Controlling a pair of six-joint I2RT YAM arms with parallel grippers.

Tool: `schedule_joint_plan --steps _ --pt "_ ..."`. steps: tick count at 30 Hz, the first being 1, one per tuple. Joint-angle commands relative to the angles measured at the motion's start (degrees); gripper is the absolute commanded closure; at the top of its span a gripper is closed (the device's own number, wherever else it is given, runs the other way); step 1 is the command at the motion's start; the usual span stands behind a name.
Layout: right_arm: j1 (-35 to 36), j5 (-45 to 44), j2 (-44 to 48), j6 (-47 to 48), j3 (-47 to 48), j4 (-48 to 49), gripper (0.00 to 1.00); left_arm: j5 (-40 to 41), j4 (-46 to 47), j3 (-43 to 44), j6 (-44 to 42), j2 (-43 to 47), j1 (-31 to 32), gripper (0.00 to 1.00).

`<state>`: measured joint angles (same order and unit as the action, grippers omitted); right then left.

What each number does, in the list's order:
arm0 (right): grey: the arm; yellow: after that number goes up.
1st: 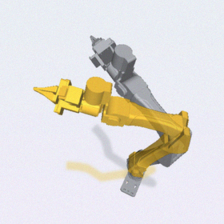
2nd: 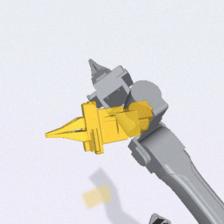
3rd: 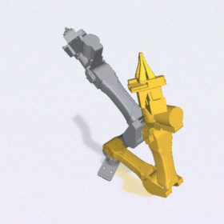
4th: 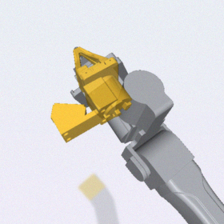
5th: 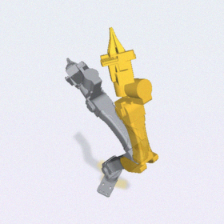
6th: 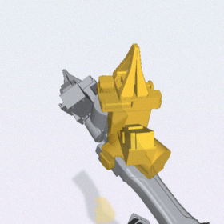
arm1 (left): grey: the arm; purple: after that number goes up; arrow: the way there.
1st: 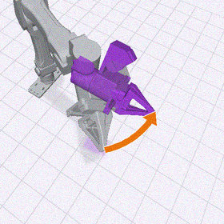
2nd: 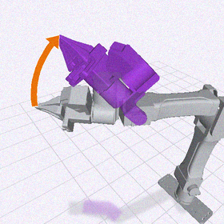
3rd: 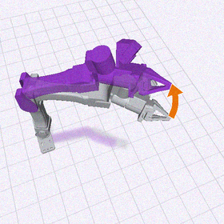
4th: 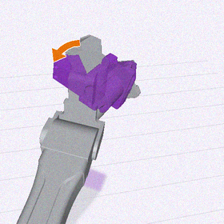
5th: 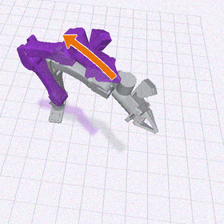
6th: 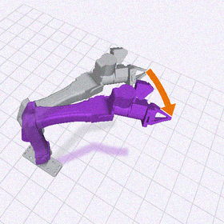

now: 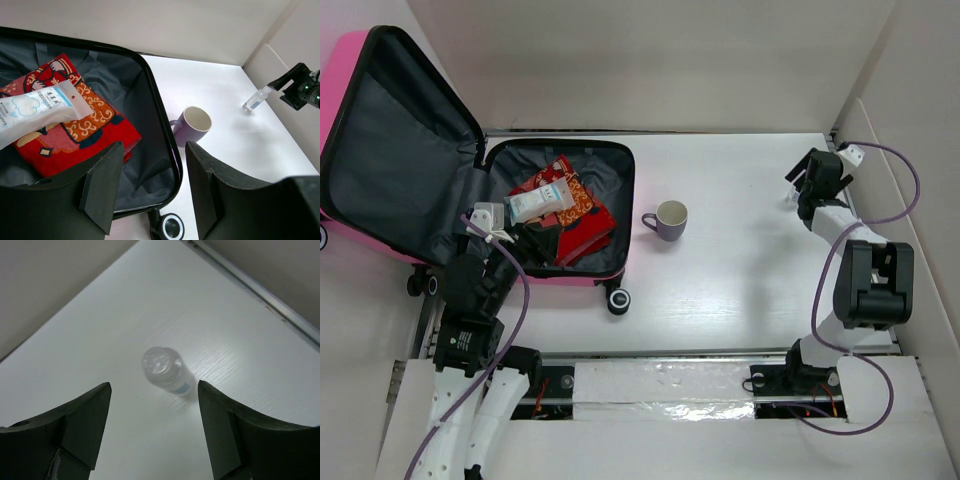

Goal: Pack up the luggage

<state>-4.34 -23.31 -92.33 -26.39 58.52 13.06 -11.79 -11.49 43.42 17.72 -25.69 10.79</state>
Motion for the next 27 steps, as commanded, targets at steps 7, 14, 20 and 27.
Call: schedule_joint_plan --steps 7,14,20,27 --pt "-3.7 5.5 -14.9 8.5 17.8 -9.5 0.15 -1.0 2.3 1.3 0.0 0.0 0.2 0.51" --pt "-3.2 9.0 -21.1 8.7 23.0 -12.9 0.19 -1.2 2.4 1.5 0.0 -0.2 0.2 0.51" --pt "-3.2 10.3 -21.9 7.9 23.0 -12.9 0.48 -1.2 2.4 1.6 0.0 -0.2 0.2 0.51" --pt "0.5 11.5 -12.1 8.3 19.1 -10.4 0.64 -1.4 2.6 1.5 0.0 -0.4 0.2 0.51"
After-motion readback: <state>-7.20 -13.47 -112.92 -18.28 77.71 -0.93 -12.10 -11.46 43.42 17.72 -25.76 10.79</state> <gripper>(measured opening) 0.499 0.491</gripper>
